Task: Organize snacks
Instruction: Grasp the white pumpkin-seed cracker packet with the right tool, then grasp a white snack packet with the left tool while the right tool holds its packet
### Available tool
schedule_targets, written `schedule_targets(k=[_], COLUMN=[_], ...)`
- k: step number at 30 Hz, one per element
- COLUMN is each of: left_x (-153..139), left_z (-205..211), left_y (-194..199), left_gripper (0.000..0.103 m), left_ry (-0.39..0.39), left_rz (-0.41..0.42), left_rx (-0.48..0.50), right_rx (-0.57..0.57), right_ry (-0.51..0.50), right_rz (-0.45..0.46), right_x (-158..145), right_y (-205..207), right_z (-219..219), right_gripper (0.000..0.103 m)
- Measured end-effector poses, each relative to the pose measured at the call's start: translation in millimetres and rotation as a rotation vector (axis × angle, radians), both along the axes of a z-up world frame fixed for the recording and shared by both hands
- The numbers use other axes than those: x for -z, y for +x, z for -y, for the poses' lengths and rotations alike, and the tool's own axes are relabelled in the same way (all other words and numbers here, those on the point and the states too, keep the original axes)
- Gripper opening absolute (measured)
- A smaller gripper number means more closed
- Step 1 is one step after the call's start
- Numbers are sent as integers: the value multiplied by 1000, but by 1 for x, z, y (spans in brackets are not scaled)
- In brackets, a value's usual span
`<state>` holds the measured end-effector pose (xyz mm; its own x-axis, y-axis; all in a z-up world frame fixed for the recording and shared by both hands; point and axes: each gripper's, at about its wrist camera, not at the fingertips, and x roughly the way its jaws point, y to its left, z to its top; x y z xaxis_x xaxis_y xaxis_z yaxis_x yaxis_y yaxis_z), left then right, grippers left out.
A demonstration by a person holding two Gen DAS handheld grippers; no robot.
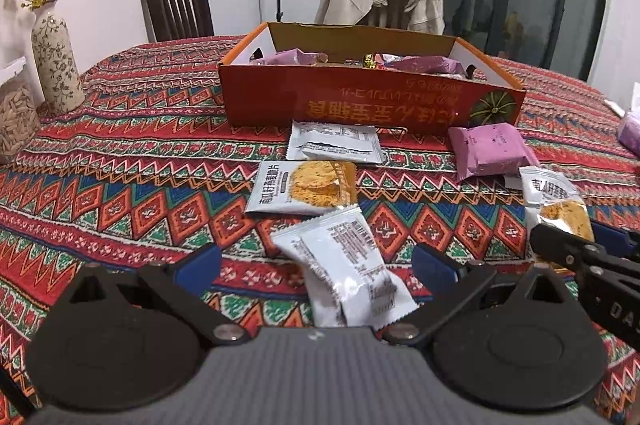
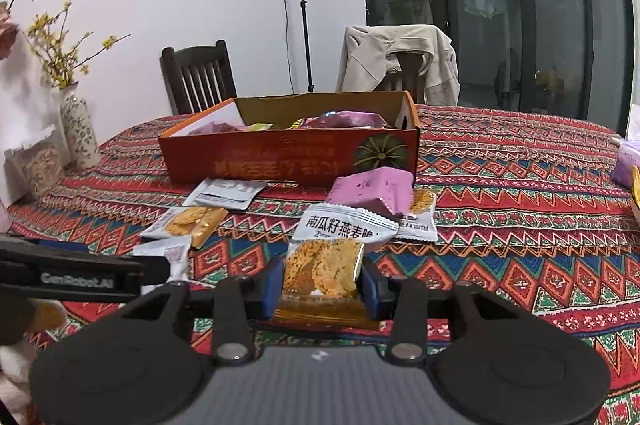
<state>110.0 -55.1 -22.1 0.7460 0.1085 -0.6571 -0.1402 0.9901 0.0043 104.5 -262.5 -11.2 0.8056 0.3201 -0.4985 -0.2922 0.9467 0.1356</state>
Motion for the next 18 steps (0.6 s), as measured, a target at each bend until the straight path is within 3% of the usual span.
schedule_targets(k=[6,10,15,18], left_x=[8,12,17,16], left_z=[7,9,10,9], left_y=[11,14,13,11], left_gripper=[100,88,82,69], left_ry=[24,11,6,-2], left_rz=[-32,-47,-53,-47], left_rx=[-35,-38,-25,-15], right_rx=[-21,-32,-41,-43], right_ry=[22,34,40,40], right_rz=[-8,-17,-14,-11], right_x=[3,6,7,6], right_y=[3,3,2,1], right_z=[1,2,2,1], right_gripper=[40,40,40,40])
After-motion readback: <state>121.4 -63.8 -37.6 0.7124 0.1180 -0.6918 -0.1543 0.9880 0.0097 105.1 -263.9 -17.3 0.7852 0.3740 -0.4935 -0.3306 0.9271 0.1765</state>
